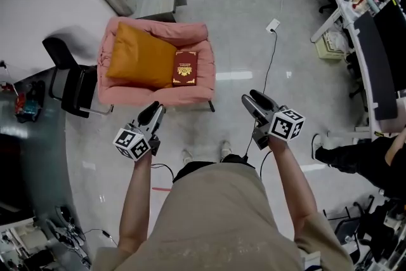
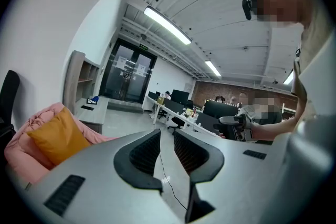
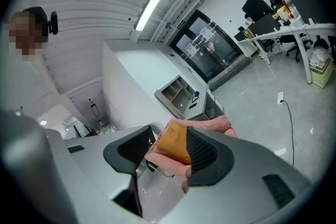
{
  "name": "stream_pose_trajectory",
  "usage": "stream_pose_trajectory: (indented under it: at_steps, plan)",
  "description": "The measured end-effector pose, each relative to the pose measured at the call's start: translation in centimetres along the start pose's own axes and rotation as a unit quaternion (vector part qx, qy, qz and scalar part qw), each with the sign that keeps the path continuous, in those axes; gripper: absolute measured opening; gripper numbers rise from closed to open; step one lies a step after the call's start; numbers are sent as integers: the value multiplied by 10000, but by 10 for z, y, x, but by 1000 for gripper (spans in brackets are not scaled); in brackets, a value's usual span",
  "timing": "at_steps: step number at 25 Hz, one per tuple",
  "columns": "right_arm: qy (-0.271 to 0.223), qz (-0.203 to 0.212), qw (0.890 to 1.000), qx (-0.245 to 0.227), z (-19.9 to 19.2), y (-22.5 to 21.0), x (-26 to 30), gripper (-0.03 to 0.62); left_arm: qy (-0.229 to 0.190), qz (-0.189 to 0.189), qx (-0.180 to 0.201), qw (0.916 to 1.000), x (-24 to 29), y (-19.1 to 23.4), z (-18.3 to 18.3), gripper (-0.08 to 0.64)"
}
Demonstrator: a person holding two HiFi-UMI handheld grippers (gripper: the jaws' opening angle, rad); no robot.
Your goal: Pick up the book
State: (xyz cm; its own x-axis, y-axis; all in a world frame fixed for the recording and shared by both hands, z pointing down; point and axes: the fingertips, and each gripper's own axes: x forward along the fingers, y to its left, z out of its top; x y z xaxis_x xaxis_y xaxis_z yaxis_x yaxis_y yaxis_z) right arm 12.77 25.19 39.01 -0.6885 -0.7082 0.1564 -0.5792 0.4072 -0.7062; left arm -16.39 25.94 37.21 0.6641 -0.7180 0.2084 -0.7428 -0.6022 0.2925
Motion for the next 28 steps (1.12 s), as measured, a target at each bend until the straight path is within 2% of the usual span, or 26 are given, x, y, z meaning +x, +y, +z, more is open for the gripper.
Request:
stream_pose_trajectory:
  at_steps: [6, 11, 18, 28]
  plan:
    - [158, 128, 9996, 181, 0, -23, -7, 219, 60, 178, -57, 9998, 10, -19, -9, 72]
    - [358, 75, 9989, 303, -7, -37, 3, 224, 177, 268, -172, 9993, 14, -13, -16, 72]
    - [481, -49, 9983, 323, -5, -50, 45, 224, 159, 179, -249, 9994, 44, 33, -10, 72]
    - [428, -434, 9975, 349, 43, -73, 132, 224, 367, -214, -374, 9984, 118, 125, 13, 72]
